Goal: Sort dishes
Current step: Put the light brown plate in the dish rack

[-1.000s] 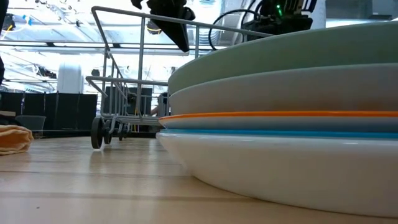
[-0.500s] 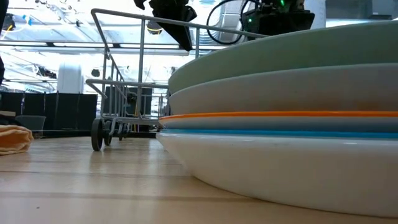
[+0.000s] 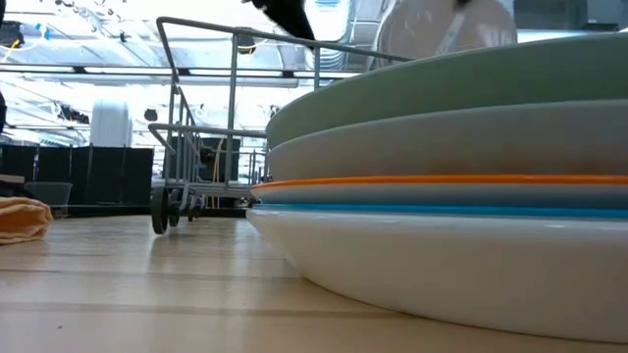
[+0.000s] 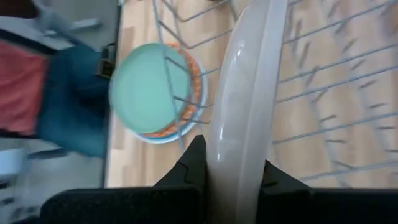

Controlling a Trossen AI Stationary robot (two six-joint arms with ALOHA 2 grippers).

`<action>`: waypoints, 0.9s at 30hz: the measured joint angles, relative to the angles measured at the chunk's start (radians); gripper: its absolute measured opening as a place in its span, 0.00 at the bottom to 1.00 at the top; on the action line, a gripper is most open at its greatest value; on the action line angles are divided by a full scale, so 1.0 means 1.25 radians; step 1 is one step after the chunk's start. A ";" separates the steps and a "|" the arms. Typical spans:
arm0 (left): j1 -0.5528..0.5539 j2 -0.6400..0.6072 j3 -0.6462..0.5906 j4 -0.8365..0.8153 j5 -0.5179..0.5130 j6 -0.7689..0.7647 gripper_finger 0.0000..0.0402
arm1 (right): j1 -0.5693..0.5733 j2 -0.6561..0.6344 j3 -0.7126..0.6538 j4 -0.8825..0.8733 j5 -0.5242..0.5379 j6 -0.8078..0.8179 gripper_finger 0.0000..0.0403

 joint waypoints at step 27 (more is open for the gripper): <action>-0.247 -0.186 0.000 0.390 0.162 1.125 0.31 | 0.186 -0.118 0.006 0.520 -0.449 0.080 0.10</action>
